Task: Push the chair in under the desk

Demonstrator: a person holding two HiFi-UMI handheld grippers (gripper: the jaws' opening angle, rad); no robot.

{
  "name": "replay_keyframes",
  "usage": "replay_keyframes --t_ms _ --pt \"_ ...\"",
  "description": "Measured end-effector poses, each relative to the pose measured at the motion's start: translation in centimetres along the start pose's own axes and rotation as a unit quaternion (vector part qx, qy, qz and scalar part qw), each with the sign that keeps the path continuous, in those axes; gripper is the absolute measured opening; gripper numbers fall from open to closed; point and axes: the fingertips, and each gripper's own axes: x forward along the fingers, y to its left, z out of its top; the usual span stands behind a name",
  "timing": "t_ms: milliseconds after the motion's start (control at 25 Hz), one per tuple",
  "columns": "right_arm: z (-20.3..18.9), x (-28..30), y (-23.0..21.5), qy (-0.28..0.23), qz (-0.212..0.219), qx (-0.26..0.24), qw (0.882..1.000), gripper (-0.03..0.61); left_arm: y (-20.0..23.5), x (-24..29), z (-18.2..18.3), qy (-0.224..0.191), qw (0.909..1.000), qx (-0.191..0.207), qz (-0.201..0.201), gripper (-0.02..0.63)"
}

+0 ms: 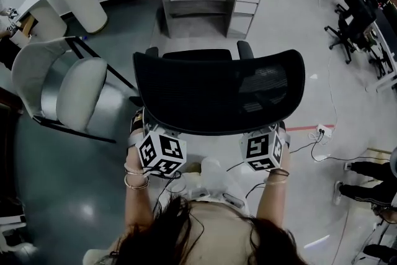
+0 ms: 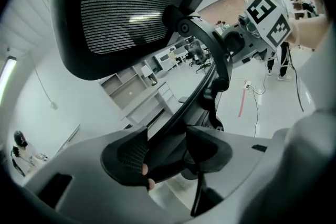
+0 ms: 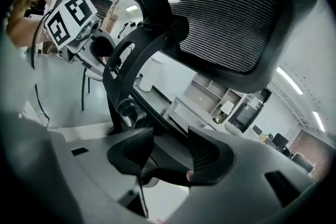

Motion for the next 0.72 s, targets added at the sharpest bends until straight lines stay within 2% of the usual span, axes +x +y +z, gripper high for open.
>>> replay_keyframes --t_ms 200,720 --pt "1.0 1.7 -0.3 -0.012 0.024 -0.015 1.0 0.209 1.3 0.9 -0.2 0.019 0.9996 -0.017 0.014 0.224" --pt "4.0 6.8 -0.2 -0.041 0.057 -0.062 0.996 0.206 5.4 2.9 -1.6 0.013 0.9981 -0.035 0.05 0.224"
